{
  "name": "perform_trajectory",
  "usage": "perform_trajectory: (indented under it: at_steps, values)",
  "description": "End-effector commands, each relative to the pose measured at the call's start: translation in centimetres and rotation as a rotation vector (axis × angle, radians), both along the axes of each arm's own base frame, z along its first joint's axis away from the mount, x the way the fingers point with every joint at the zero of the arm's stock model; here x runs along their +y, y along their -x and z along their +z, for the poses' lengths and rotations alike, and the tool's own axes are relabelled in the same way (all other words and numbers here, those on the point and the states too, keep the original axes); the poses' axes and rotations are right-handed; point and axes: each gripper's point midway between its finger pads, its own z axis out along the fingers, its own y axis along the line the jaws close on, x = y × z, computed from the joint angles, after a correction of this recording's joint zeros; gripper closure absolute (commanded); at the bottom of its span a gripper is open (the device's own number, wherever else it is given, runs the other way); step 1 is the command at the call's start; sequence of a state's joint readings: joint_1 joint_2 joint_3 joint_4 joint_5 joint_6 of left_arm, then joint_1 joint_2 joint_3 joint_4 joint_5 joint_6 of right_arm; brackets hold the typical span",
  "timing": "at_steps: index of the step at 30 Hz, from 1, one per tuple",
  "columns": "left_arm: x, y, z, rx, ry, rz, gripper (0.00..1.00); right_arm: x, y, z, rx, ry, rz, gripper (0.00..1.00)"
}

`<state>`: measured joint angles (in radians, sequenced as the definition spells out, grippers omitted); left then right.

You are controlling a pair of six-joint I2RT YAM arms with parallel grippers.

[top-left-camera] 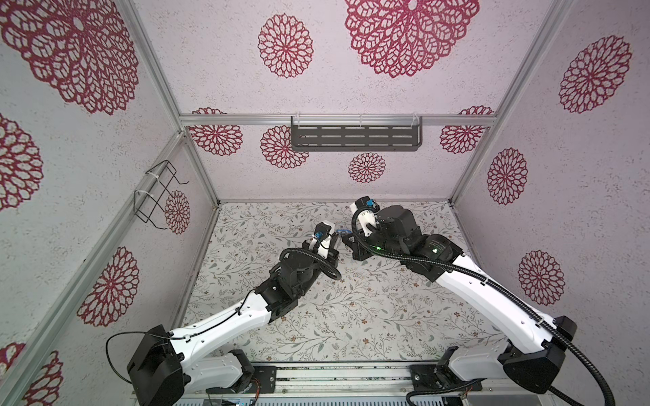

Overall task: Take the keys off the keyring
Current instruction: 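Raise the held ring plate toward the left gripper while the left gripper approaches, then grasp the ring plate with the left gripper beside the right gripper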

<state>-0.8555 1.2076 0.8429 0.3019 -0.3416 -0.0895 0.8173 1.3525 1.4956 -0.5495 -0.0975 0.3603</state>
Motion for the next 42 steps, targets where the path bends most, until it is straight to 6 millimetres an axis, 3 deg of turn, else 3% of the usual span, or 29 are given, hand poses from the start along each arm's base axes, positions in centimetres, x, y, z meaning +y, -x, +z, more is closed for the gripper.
perform_trajectory:
  at_steps: [1, 12, 16, 20, 27, 31, 40, 42]
  values:
    - [1.1, 0.0, 0.1, -0.01, -0.002, 0.036, 0.99, -0.9, 0.6, 3.6, -0.073, -0.065, -0.02, 1.0]
    - [2.6, 1.9, 0.6, -0.019, 0.023, 0.004, 1.0, -2.1, -0.5, 2.6, -0.093, 0.003, -0.095, 1.0]
    - [3.2, 3.2, 1.2, -0.044, 0.018, -0.036, 1.0, -2.3, -0.7, 1.3, -0.082, 0.027, -0.109, 0.81]
    - [3.1, 4.2, 1.0, -0.006, -0.035, -0.105, 1.0, -2.5, -0.5, 0.2, -0.068, 0.034, -0.11, 0.77]
    - [2.7, 5.1, 0.9, 0.144, -0.063, -0.225, 1.0, -2.9, 0.5, 0.2, -0.137, 0.009, -0.065, 0.65]
    - [1.7, 6.1, 1.7, 0.213, -0.049, -0.351, 1.0, -2.4, 2.2, 0.9, -0.237, -0.094, 0.034, 0.63]
    - [1.8, 5.6, 2.1, 0.24, 0.002, -0.363, 1.0, -0.9, 4.8, 2.9, -0.285, -0.258, 0.19, 0.62]
    - [1.6, 5.7, 2.2, 0.243, 0.013, -0.384, 1.0, -0.4, 4.8, 3.1, -0.261, -0.254, 0.212, 0.72]
